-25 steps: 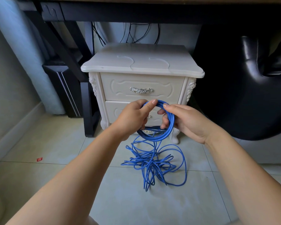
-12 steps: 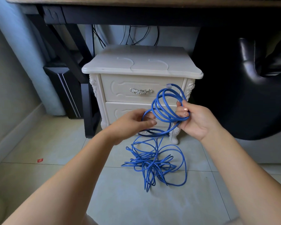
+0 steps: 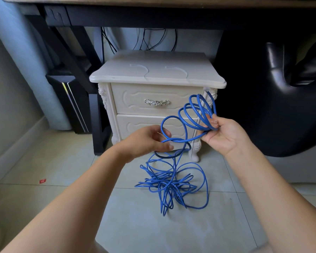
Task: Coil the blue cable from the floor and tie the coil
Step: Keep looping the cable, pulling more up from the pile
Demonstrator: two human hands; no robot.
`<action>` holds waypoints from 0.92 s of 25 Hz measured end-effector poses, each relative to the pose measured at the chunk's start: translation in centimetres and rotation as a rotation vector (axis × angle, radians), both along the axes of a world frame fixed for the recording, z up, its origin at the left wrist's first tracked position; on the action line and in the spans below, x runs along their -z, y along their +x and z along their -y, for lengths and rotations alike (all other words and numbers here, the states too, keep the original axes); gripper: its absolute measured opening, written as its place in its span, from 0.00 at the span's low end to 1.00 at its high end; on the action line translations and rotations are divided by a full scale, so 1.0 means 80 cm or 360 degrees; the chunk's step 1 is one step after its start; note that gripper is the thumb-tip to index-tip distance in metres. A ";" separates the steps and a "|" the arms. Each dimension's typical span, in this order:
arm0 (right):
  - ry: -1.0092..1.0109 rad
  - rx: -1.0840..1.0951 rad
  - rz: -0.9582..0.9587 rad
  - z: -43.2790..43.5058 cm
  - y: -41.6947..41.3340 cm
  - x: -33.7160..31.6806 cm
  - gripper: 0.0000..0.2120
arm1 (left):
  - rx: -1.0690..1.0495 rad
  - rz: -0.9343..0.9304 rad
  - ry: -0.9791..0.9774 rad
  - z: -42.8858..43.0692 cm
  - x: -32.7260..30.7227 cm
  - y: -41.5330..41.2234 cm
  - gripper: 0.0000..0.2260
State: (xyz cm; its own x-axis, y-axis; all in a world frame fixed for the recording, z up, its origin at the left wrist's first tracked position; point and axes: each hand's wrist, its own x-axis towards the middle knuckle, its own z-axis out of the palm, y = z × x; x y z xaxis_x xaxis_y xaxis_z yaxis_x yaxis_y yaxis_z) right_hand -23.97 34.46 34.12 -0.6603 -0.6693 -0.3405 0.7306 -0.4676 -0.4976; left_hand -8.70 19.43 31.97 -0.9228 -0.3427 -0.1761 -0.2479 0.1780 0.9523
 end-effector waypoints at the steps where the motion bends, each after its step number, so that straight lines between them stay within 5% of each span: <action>1: 0.0015 0.0011 -0.0026 0.000 0.000 0.000 0.12 | -0.0029 0.0027 -0.0142 -0.001 0.002 -0.002 0.04; 3: 0.0108 -0.0007 -0.0170 0.000 0.003 -0.002 0.12 | -0.0182 0.0016 -0.0147 -0.002 0.003 -0.005 0.06; 9: 0.0352 -0.0308 -0.0847 -0.009 0.015 -0.005 0.11 | -0.0645 -0.0190 0.0681 0.004 -0.007 -0.011 0.11; 13: 0.0741 -0.0448 -0.1319 -0.007 0.022 0.010 0.11 | -0.0538 -0.0258 0.1178 0.013 -0.017 -0.005 0.13; 16: 0.1161 -0.0443 -0.1663 0.002 0.023 0.024 0.12 | -0.0373 -0.0248 0.1151 0.004 -0.018 -0.006 0.14; 23: 0.1704 -0.0523 -0.2176 0.016 0.033 0.029 0.12 | -0.0293 -0.0260 0.0471 -0.006 -0.015 -0.002 0.13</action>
State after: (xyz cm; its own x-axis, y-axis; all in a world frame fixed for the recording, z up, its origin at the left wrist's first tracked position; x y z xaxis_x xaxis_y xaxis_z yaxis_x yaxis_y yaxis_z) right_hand -21.34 33.18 31.81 -0.7175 -0.6949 -0.0483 -0.4435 0.5092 -0.7375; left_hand -8.87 19.89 33.17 -0.8747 -0.4615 -0.1481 -0.0908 -0.1441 0.9854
